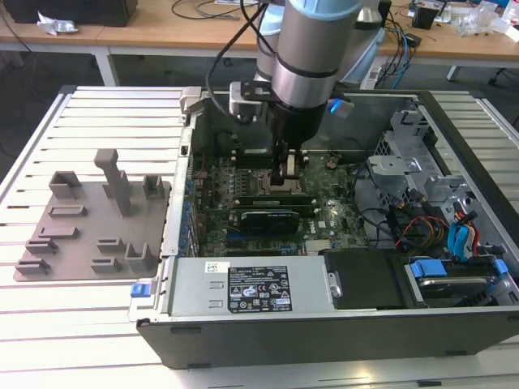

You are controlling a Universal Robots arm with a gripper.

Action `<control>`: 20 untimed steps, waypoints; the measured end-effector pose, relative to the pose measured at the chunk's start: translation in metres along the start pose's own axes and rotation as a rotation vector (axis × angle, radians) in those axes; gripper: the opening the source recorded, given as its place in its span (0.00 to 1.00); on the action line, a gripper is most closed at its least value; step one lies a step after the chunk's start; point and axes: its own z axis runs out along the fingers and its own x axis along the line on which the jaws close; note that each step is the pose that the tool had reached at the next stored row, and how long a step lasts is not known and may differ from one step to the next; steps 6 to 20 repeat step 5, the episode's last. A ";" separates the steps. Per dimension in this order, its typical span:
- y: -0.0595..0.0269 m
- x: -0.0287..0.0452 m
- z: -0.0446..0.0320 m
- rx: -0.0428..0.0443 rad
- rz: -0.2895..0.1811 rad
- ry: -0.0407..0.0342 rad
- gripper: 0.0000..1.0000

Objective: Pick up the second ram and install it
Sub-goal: 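Press down the second ram until it locks into place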

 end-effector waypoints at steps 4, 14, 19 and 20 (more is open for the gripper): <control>0.0003 -0.0002 -0.0043 0.0001 0.000 -0.0014 0.10; 0.0003 -0.0002 -0.0043 0.0000 0.000 -0.0015 0.10; 0.0003 -0.0002 -0.0043 0.0000 0.000 -0.0015 0.10; 0.0003 -0.0002 -0.0043 0.0000 0.000 -0.0015 0.10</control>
